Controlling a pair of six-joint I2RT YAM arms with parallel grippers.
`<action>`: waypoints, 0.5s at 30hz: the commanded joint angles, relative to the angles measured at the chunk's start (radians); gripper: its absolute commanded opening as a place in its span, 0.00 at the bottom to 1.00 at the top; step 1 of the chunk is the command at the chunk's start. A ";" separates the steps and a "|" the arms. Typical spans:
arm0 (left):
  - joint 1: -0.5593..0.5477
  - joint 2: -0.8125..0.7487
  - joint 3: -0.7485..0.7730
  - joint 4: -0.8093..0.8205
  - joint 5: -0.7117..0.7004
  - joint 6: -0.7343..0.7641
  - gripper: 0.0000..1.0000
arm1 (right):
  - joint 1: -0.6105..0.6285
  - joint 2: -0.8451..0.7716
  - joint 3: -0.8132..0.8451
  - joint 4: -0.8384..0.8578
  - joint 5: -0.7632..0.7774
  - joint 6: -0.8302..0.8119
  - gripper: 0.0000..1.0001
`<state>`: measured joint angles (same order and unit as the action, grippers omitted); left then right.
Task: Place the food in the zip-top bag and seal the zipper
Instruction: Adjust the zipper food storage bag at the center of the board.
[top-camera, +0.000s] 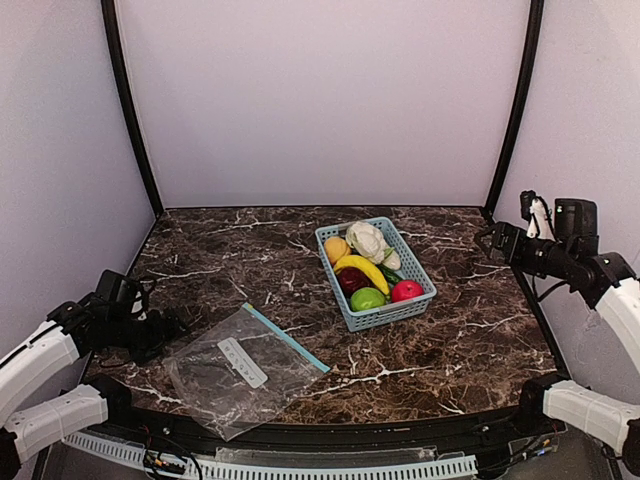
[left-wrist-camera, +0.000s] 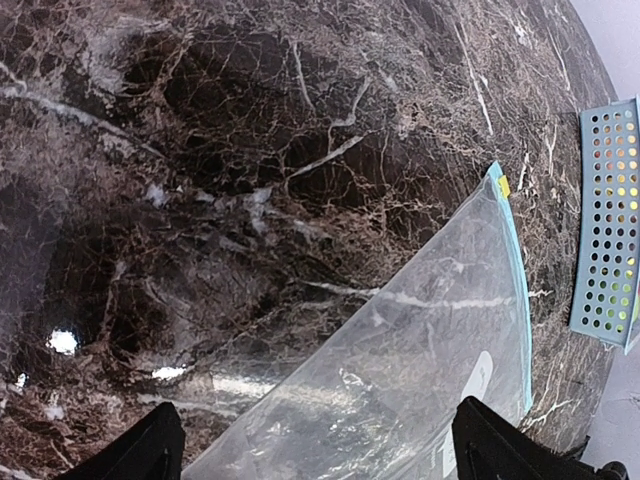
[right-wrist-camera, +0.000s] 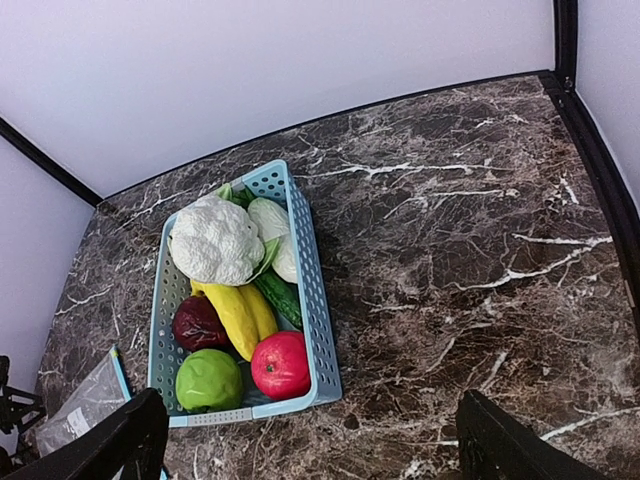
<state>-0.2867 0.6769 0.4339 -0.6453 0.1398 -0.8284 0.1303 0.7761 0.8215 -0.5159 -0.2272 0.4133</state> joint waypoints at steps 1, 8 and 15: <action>-0.010 -0.019 -0.030 -0.052 -0.032 -0.060 0.95 | 0.019 0.002 -0.020 0.034 0.015 0.009 0.99; -0.013 -0.038 -0.037 -0.097 -0.035 -0.093 0.95 | 0.024 0.003 -0.039 0.054 -0.004 0.009 0.99; -0.018 -0.035 -0.031 -0.139 -0.005 -0.109 0.95 | 0.026 0.031 -0.044 0.085 -0.038 0.007 0.99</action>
<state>-0.2977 0.6456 0.4149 -0.7227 0.1196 -0.9119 0.1455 0.7979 0.7937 -0.4892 -0.2401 0.4210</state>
